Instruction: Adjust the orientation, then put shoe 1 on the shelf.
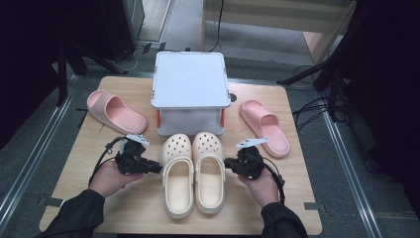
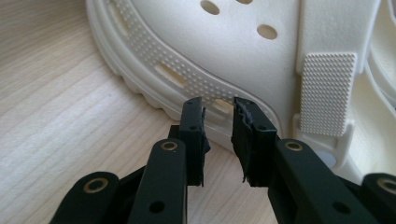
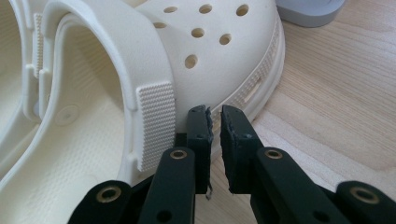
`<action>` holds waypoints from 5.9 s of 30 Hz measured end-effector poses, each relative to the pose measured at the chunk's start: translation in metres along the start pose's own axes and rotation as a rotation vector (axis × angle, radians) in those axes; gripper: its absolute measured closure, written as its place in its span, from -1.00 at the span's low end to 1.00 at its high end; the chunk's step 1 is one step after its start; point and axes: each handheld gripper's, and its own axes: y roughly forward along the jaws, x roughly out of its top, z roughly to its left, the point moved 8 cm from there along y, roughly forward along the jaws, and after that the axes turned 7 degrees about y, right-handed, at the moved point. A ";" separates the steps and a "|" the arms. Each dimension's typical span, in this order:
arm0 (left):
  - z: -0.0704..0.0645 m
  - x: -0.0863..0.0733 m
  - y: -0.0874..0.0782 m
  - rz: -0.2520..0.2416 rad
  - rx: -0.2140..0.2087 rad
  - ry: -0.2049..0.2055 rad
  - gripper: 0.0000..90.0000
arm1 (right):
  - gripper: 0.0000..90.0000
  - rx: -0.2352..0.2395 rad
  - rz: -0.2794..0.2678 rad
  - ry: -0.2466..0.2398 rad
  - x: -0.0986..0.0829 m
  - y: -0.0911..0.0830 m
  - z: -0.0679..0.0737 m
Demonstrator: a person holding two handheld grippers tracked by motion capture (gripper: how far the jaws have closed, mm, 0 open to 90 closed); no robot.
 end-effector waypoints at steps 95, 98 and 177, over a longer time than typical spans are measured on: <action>0.008 0.013 -0.055 -0.176 0.075 -0.038 0.54 | 0.45 -0.092 -0.087 0.087 0.006 0.044 0.089; 0.006 0.019 -0.061 -0.198 0.085 -0.019 0.67 | 0.46 -0.073 -0.080 0.070 0.006 0.043 0.087; 0.066 0.157 -0.086 -0.178 0.218 0.088 0.99 | 0.40 -0.176 -0.183 0.128 0.132 0.098 0.018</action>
